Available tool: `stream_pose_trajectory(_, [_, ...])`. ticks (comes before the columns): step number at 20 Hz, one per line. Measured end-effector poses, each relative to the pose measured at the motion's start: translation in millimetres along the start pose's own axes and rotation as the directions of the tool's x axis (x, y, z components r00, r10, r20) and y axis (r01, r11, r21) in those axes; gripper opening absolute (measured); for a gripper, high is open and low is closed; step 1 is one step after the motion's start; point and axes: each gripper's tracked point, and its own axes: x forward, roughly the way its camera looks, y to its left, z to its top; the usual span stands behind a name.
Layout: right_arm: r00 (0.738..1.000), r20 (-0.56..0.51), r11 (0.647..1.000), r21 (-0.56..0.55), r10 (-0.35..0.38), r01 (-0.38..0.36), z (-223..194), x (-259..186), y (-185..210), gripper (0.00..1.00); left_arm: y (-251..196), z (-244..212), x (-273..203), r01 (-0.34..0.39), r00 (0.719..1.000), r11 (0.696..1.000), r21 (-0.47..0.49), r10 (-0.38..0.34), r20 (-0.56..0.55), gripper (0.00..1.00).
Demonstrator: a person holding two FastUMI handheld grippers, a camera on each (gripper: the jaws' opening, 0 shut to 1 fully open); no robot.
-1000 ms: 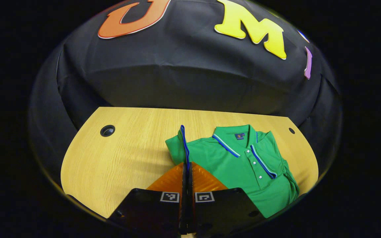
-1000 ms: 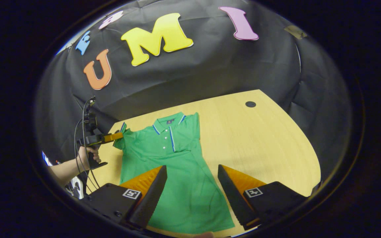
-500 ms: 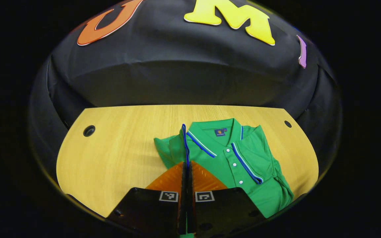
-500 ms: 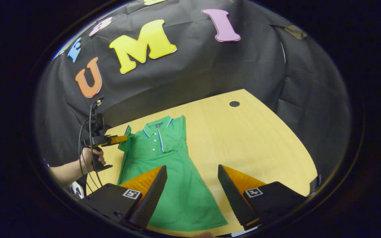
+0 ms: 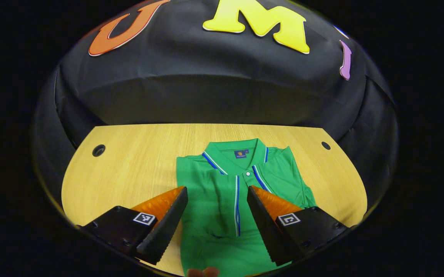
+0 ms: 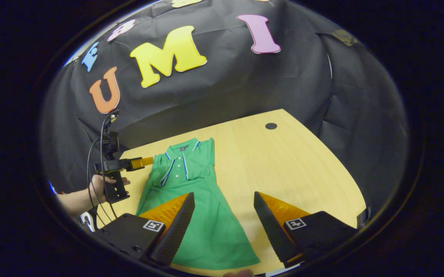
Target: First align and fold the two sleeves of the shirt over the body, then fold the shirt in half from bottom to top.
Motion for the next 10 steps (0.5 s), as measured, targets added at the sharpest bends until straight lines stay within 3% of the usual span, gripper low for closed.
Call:
stream_pose_trajectory(1, [1.000,0.010,1.000,-0.022,0.004,-0.004,2.2,-0.2,3.2,0.93,-0.1,1.4,-11.3,-0.002,1.000,1.000,-0.001,0.002,0.010,0.99])
stream_pose_trajectory(2, [1.000,0.019,0.999,-0.042,0.014,-0.013,4.7,-1.2,7.8,0.98,-0.1,2.1,-23.0,-0.002,1.000,1.000,-0.001,0.002,0.020,0.99])
stream_pose_trajectory(3, [0.999,0.026,0.998,-0.062,0.026,-0.024,6.4,-2.5,13.4,0.93,0.7,3.1,-35.1,-0.007,0.999,1.000,0.005,0.007,0.033,0.99])
stream_pose_trajectory(10, [0.992,0.043,0.968,-0.225,0.120,-0.107,7.6,-12.3,45.6,0.98,8.0,-14.1,-140.8,-0.049,0.994,0.998,0.029,0.046,0.102,0.99])
